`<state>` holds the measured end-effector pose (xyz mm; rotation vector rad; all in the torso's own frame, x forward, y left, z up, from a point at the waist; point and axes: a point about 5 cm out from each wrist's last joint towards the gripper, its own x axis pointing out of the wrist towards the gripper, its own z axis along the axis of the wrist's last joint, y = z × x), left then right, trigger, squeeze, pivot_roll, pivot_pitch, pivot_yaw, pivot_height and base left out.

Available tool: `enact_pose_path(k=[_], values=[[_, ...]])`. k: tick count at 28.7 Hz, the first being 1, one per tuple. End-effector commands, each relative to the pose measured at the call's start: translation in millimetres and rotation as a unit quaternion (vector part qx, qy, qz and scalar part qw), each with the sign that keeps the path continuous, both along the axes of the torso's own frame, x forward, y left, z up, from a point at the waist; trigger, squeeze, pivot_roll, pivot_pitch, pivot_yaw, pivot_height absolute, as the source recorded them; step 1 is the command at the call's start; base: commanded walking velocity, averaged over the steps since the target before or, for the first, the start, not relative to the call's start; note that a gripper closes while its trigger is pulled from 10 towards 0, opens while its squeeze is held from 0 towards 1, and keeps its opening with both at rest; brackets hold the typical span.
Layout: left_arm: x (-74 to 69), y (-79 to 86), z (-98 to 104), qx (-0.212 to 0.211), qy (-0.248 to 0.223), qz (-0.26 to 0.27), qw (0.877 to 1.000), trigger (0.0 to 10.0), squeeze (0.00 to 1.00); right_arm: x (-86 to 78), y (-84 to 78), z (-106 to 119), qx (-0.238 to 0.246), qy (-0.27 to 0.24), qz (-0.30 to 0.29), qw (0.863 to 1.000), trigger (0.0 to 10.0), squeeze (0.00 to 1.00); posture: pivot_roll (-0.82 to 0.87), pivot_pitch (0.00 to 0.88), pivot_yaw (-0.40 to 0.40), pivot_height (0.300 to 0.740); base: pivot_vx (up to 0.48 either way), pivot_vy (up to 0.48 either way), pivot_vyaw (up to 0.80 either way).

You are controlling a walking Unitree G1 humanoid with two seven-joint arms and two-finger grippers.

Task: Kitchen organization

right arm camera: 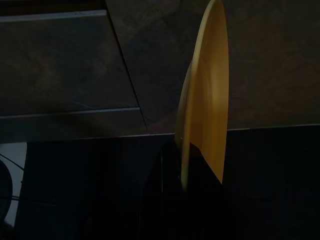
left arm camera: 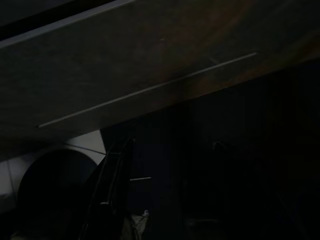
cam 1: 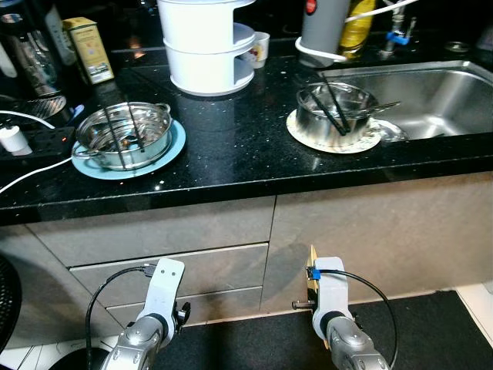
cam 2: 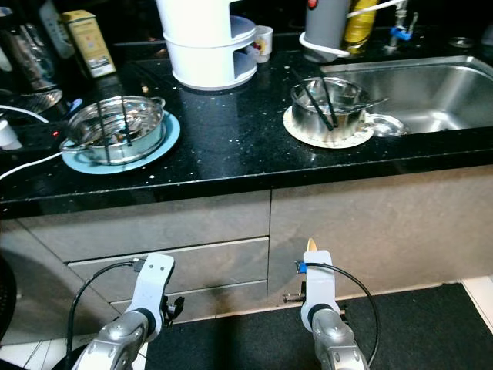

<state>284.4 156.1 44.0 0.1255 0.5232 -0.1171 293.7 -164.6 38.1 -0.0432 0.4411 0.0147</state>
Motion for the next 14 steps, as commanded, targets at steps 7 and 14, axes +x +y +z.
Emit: enact_pose_path(k=[7, 14], values=[[-4.7, 3.4, -7.7, 0.01, 0.022, 0.002, 1.0, 10.0, 0.0, -1.4, -0.7, -3.6, 0.0, 0.003, 0.0, 1.0, 10.0, 0.0, -0.1, 0.208, 0.006, 0.74, 0.0, 0.0, 0.8], [-3.1, 2.5, -5.2, 0.004, 0.021, -0.003, 1.0, 10.0, 0.0, -1.3, -2.0, -3.8, -0.002, 0.005, -0.001, 1.0, 10.0, 0.0, -0.1, 0.213, 0.008, 0.74, 0.0, 0.0, 0.8]])
